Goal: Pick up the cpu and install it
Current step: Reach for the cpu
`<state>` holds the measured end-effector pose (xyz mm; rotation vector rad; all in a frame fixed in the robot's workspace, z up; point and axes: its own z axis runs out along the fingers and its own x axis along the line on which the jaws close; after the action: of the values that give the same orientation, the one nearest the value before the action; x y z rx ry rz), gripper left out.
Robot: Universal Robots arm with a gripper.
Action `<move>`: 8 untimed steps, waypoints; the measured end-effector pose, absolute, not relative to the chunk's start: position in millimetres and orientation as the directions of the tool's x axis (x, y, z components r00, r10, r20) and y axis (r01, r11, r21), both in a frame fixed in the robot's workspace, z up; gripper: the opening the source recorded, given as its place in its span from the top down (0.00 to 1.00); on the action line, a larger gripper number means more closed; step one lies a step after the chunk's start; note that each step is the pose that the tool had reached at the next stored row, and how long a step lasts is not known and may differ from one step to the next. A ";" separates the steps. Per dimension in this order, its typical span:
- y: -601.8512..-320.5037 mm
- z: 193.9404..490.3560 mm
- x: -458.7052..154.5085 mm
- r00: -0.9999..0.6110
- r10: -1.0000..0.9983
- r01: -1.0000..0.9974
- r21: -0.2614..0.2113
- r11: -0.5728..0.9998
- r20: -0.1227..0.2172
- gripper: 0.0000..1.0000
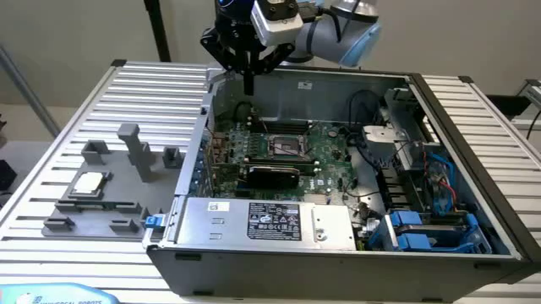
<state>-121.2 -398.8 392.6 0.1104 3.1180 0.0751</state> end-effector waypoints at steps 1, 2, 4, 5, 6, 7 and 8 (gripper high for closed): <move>-398.8 392.6 -121.2 -0.997 0.071 0.070 0.049 0.996 -0.019 0.89; -398.8 392.6 -121.2 -0.997 0.071 0.070 0.049 0.996 -0.019 0.89; -398.8 392.6 -121.2 -0.997 0.071 0.070 0.049 0.996 -0.019 0.89; -398.8 392.6 -121.2 -0.997 0.071 0.070 0.049 0.996 -0.019 0.89; -398.8 392.6 -121.2 -0.997 0.071 0.070 0.049 0.996 -0.019 0.89; -398.8 392.6 -121.2 -0.997 0.071 0.070 0.049 0.996 -0.019 0.89; -398.8 392.6 -121.2 -0.997 0.071 0.070 0.049 0.996 -0.019 0.89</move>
<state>-121.2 -398.8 392.6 0.1104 3.1180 0.0750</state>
